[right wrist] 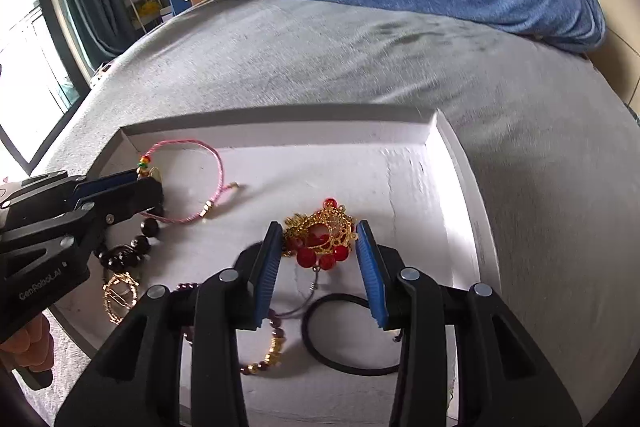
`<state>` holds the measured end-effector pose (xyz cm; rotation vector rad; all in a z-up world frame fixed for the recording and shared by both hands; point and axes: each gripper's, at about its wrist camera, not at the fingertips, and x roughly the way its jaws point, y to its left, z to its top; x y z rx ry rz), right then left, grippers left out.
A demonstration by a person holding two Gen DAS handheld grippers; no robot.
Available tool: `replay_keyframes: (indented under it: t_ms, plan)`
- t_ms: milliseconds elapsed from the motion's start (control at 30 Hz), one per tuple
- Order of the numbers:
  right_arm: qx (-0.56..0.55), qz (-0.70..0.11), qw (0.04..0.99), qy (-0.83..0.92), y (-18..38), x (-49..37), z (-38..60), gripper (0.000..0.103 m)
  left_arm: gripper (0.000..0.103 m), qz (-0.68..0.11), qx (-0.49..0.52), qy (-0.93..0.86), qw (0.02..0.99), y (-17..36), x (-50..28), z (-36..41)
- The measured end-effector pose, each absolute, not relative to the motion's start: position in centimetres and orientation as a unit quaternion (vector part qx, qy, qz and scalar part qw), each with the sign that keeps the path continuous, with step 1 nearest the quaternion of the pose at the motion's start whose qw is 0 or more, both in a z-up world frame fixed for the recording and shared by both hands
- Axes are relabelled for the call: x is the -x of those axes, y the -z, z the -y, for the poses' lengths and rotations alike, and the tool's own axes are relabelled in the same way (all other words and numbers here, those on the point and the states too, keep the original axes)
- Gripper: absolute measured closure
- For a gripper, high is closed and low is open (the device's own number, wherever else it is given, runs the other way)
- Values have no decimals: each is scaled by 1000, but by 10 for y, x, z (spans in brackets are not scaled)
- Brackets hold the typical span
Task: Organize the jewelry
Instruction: 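Carry the pink bracelet and red-gold piece into the tray and open both tools, then withdraw both open tools from the tray toward the blue bracelet and pearl pin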
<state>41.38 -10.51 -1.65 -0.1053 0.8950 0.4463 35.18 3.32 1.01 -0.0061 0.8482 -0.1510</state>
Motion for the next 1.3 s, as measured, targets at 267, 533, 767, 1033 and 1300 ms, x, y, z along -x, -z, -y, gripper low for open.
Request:
replay_keyframes:
  t_ms: [267, 533, 767, 1033, 1300]
  plan:
    - [49, -416, 882, -215, 7, -408, 111, 46, 28, -385, -16, 54, 921, -21, -341, -32]
    - [34, -399, 892, -208, -8, -392, 124, 43, 17, -366, 2, 24, 930, -37, -327, -49]
    - [39, -388, 897, -210, -19, -363, 133, 38, 14, -366, 16, 4, 931, -46, -301, -64]
    - [32, -380, 899, -216, -28, -330, 144, 33, 11, -361, 42, -20, 931, -52, -254, -68]
    - [16, -371, 903, -218, -35, -303, 158, 27, 11, -367, 31, -14, 930, -46, -220, -53]
